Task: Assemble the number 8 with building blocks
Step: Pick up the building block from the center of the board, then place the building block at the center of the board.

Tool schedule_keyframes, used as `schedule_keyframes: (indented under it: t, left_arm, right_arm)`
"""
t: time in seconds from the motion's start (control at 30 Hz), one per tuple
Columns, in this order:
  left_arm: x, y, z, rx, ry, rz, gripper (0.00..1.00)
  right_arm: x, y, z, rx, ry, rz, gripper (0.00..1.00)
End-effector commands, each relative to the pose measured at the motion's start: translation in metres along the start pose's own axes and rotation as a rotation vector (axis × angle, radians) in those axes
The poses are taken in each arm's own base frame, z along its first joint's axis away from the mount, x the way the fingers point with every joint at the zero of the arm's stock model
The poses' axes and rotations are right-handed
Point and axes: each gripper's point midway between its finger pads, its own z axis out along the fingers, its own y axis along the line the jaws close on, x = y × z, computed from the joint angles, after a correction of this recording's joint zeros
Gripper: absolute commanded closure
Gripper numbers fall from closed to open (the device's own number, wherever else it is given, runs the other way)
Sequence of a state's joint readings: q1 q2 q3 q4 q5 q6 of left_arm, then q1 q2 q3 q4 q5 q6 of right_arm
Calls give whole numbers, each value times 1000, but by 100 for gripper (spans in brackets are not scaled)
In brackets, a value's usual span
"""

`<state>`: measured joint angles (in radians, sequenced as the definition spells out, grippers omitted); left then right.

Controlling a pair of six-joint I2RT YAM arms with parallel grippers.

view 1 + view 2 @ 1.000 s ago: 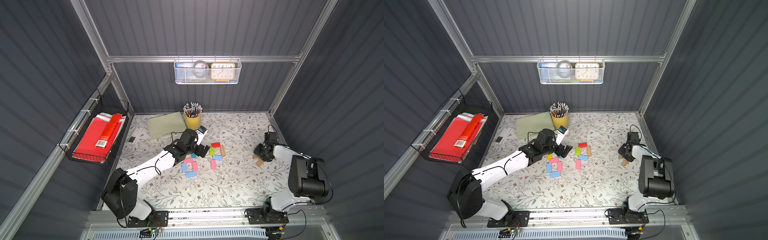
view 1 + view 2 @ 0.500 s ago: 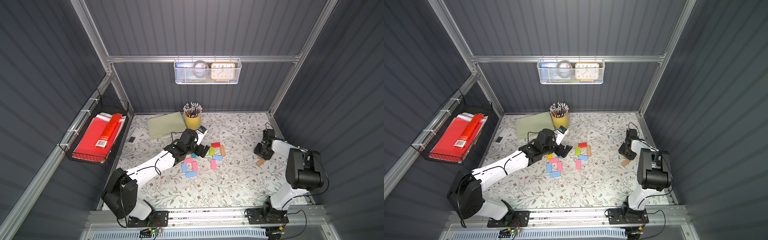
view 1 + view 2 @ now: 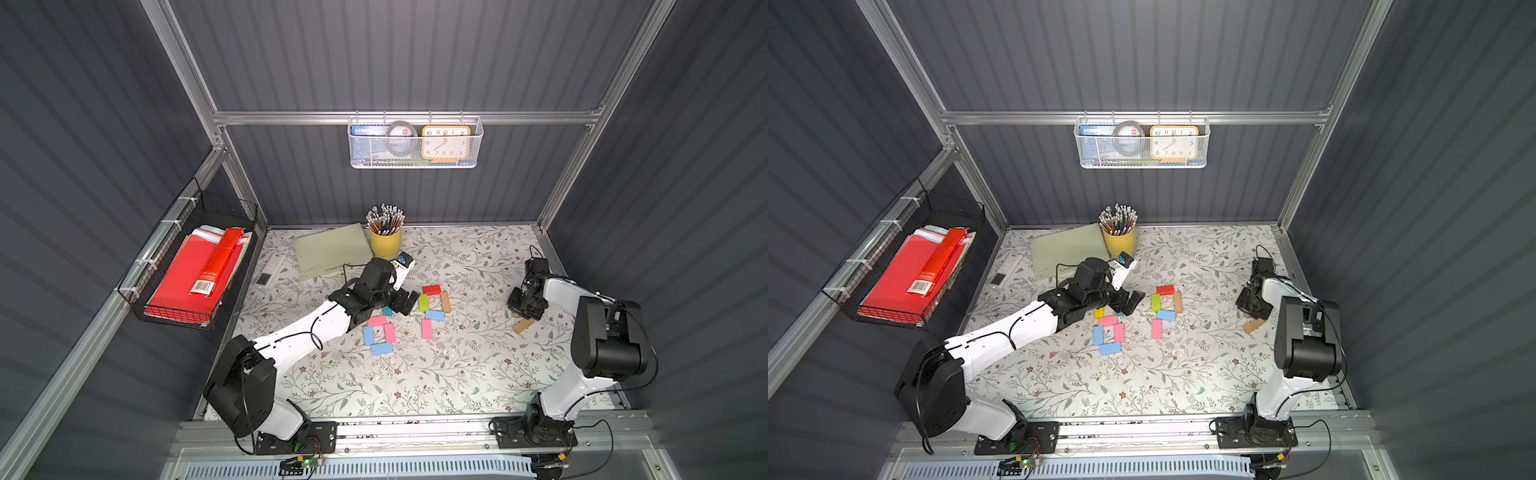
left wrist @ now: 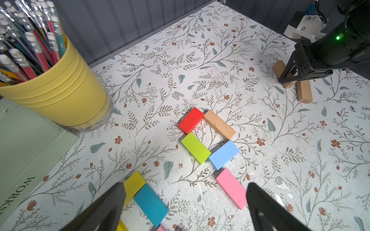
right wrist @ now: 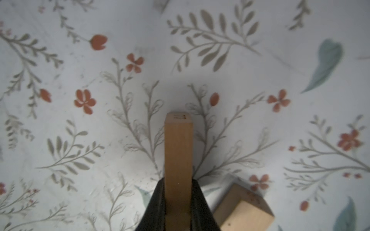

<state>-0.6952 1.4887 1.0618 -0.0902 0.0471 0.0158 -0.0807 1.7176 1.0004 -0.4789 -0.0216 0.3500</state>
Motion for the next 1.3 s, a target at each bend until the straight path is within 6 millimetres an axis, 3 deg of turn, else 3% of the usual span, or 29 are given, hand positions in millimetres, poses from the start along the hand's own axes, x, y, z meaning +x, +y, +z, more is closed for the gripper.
schedule_keyframes:
  t: [0.0,0.13,0.23,0.63,0.73,0.97,1.27]
  left_arm:
    - [12,-1,3,-1,42,17,2]
    - [11,0,3,-5,40,18,2]
    - [12,0,3,-7,41,19,2]
    - [13,0,5,-7,44,14,2]
    - [13,0,4,-9,44,18,2]
    - [13,0,4,-9,46,17,2]
    - [14,1,4,-11,47,16,2]
  right_arm:
    - [12,46,-19,-184,12,-94,100]
    - [42,98,-36,-341,61,-214,100]
    - [64,118,-41,-413,95,-262,100]
    - [139,116,-24,-557,295,-266,98]
    - [145,109,-22,-527,310,-261,94]
    - [141,85,-15,-387,289,-281,69]
    - [120,74,-22,-288,222,-308,59]
